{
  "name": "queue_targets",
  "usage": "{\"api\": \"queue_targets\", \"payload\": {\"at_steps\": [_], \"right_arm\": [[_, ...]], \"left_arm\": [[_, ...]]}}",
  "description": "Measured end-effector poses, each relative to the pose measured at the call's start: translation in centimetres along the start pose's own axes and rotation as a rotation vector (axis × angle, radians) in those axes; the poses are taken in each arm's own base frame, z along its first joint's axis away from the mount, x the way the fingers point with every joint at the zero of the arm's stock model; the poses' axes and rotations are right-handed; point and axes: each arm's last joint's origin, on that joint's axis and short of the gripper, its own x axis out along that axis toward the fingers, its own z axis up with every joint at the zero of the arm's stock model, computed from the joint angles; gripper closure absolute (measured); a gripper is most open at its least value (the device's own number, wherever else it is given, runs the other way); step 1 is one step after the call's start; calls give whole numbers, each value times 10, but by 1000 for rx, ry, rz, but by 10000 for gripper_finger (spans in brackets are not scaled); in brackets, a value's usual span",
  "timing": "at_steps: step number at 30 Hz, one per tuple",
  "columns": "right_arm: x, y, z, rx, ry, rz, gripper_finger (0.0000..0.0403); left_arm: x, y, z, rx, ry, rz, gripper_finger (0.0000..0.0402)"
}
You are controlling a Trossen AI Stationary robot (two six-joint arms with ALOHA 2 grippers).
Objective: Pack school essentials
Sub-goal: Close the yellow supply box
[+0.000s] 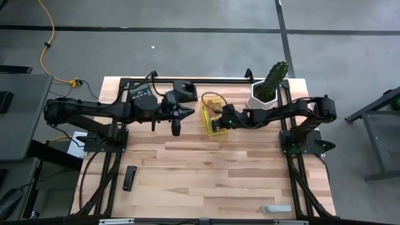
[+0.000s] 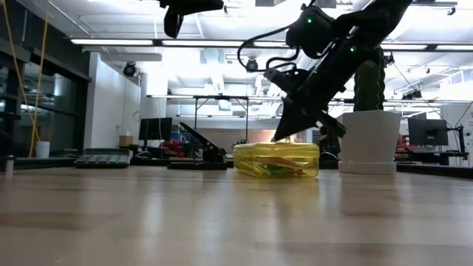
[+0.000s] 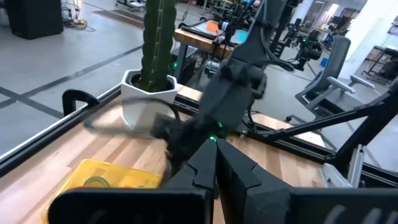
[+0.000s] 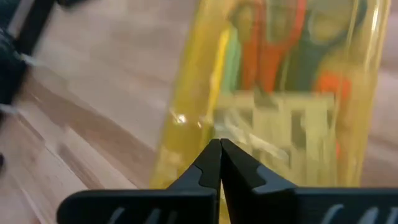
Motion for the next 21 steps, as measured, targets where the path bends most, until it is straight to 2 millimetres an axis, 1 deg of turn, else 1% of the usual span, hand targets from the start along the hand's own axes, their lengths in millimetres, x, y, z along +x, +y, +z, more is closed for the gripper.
{"api": "queue_targets", "payload": {"at_steps": [9,11,16,21], "right_arm": [[0,1,32,41,-148,109,403],[2,-2,37,55,-165,108,403],[10,-7,41,47,-134,98,403],[26,5,45,-15,-86,85,403]], "left_arm": [[0,-2,4,-6,-45,-17,401],[0,-3,6,-8,-66,-22,401],[-1,-5,13,-20,-131,-60,401],[-2,-6,16,-26,-165,-74,401]]}}
